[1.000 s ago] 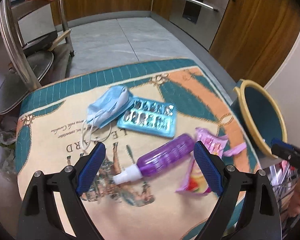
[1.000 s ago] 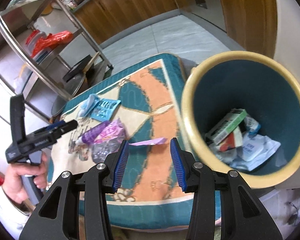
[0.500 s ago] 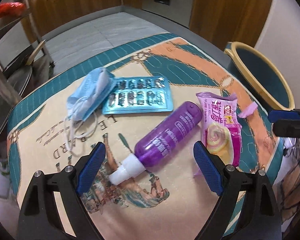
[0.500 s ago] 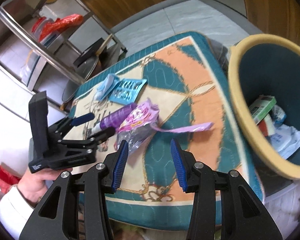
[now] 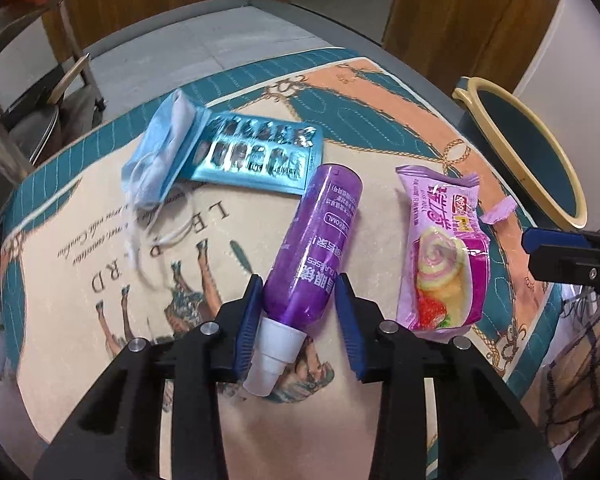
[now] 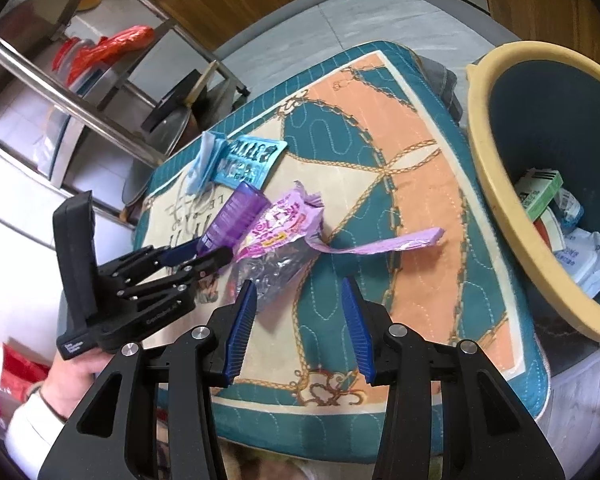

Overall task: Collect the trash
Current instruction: 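Grasp the purple spray bottle with the left tool while the right tool grasps the pink wrapper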

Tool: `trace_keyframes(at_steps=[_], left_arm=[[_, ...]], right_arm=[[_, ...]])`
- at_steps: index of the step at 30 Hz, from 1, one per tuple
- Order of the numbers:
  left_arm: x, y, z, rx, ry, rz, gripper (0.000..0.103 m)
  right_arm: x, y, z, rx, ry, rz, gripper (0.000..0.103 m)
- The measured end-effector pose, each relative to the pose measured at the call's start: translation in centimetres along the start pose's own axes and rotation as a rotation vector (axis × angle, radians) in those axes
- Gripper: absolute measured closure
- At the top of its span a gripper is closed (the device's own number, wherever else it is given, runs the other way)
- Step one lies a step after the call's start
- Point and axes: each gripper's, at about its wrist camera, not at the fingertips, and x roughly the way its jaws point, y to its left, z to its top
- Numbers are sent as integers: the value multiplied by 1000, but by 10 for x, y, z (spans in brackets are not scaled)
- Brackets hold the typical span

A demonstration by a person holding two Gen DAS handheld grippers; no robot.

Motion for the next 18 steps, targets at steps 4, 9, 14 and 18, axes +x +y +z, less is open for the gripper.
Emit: trace_keyframes(at_steps=[4,9,14,18], left_arm=[[-4,5,-6,-27,16,-19,66],[-8,9,-13,-40,21,-15,66],[-12,15,-18,-47,20,-4,66],[-15,18,-20,-52,19,6,66]], right_arm=[[9,6,1,-6,16,11,57],[25,19,0,-41,39,9,57],[39,37,-3,-117,53,-9,57],[46,47,-6,-177,60,-21,72]])
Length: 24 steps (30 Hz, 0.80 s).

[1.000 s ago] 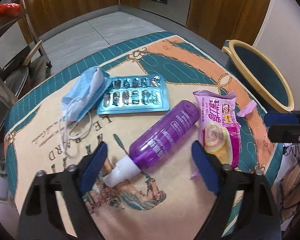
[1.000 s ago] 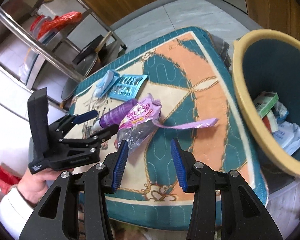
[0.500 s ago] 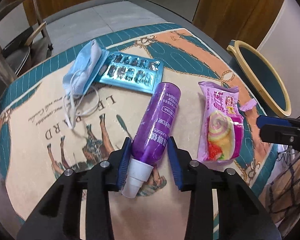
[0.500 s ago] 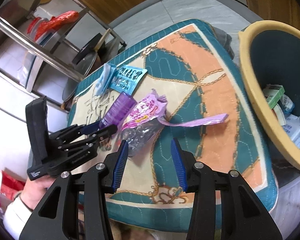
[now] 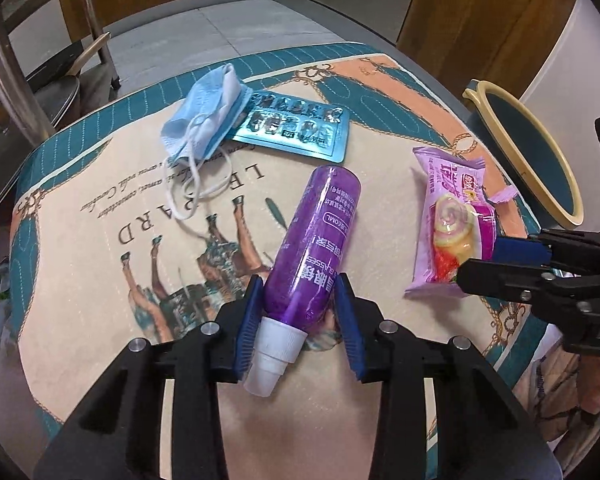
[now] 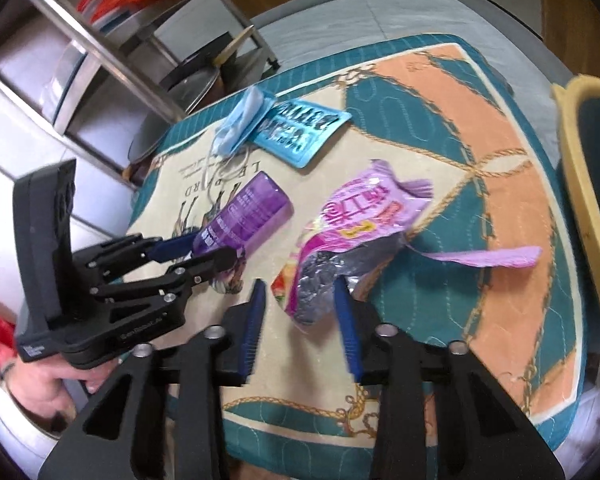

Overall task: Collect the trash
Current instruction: 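Grasp the purple spray bottle with the left tool while the right tool grasps the pink wrapper, then carry the spray bottle and pink wrapper over the bin and open both tools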

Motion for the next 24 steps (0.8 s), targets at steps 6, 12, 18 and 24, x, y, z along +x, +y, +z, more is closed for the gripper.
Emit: trace_keyframes(at_steps=[6,12,18,24], left_arm=[[-8,3,-2,-6,-14,1,67],[-17,-2,2,-1,-37,0,67],[-24,-7,7,0,-59,-8,67],[-30,-11,15,-13,-83,-27,67]], right_arm=[[3,5,-3,-55,5,-10,93],[-9,6,-4,-87,-26,-13,100],[-25,2,-2,-79,-71,-9,100],[-41,0,-1,-92,-112,-30,100]])
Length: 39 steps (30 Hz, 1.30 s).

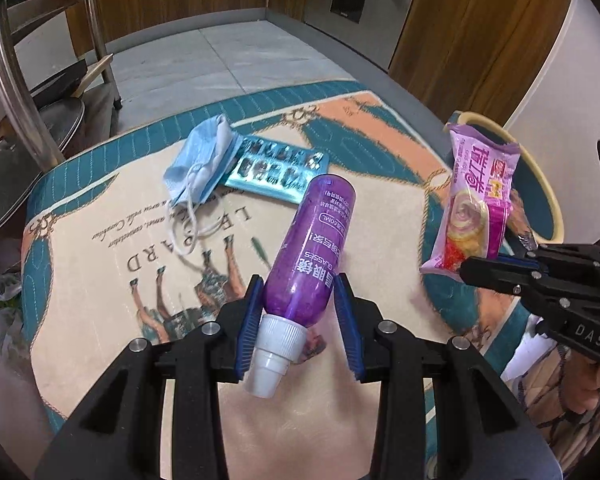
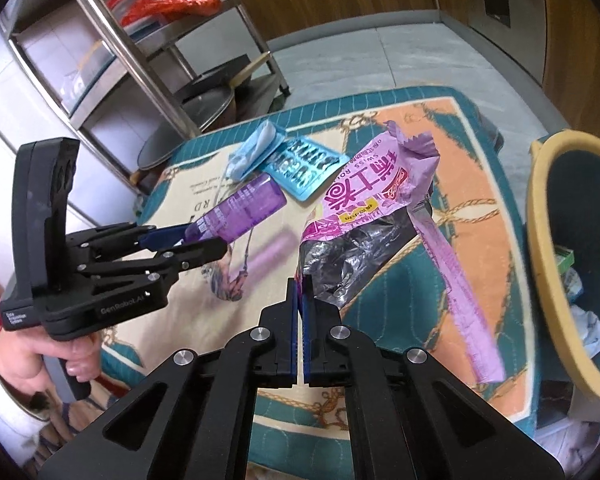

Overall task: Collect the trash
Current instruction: 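Carry the spray bottle and pink wrapper over the bin and open both tools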

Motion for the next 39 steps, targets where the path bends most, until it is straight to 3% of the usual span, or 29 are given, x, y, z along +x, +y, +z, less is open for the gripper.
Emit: trace_keyframes(at_steps=[24,39], left_arm=[[-2,-68,39,59,-39,-76,67],[6,-125,68,72,-68,-125,67]], right_arm=[[-74,-62,1,99,-174,-57,100],[-110,-108,1,118,-181,-162,100]])
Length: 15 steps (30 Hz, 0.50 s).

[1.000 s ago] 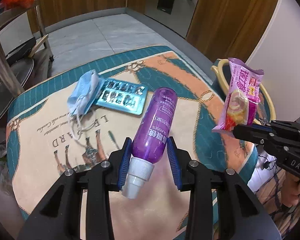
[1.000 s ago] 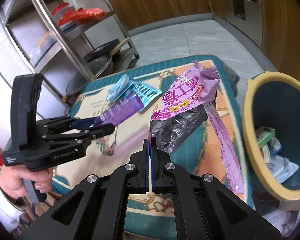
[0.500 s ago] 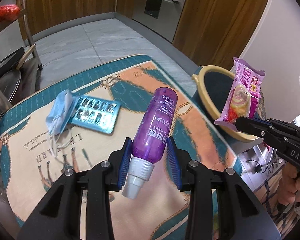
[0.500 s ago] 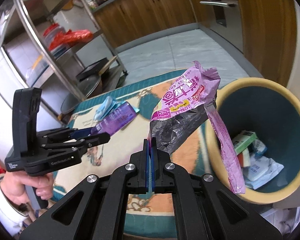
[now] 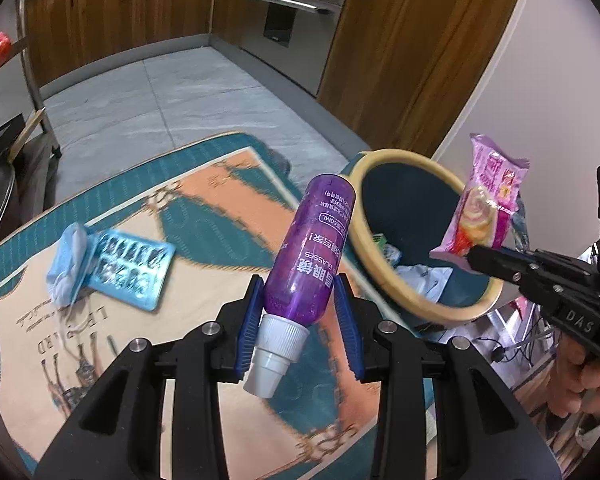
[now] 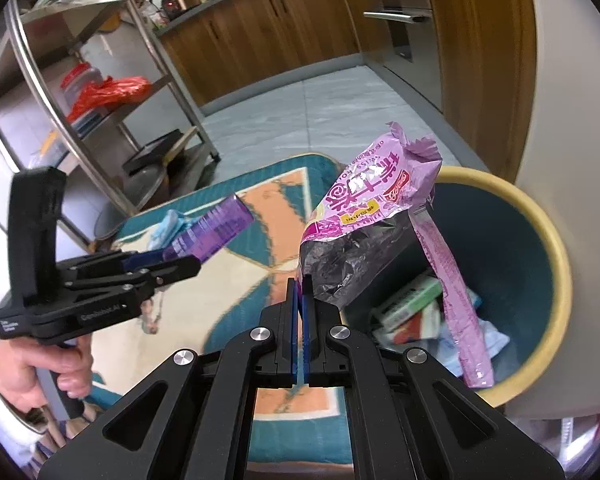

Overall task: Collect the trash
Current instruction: 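Carry the spray bottle and pink wrapper over the bin and open both tools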

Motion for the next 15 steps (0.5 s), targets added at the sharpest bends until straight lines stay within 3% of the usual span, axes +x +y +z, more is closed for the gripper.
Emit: trace_keyframes(at_steps=[7,15], left_arm=[[7,-24,10,-1,-11,-31,67],[19,-55,14,61,-3,-49,67]], right_arm=[[-8,-12,4,-28,17,-58,100],[2,-43,-7,82,52,-69,100]])
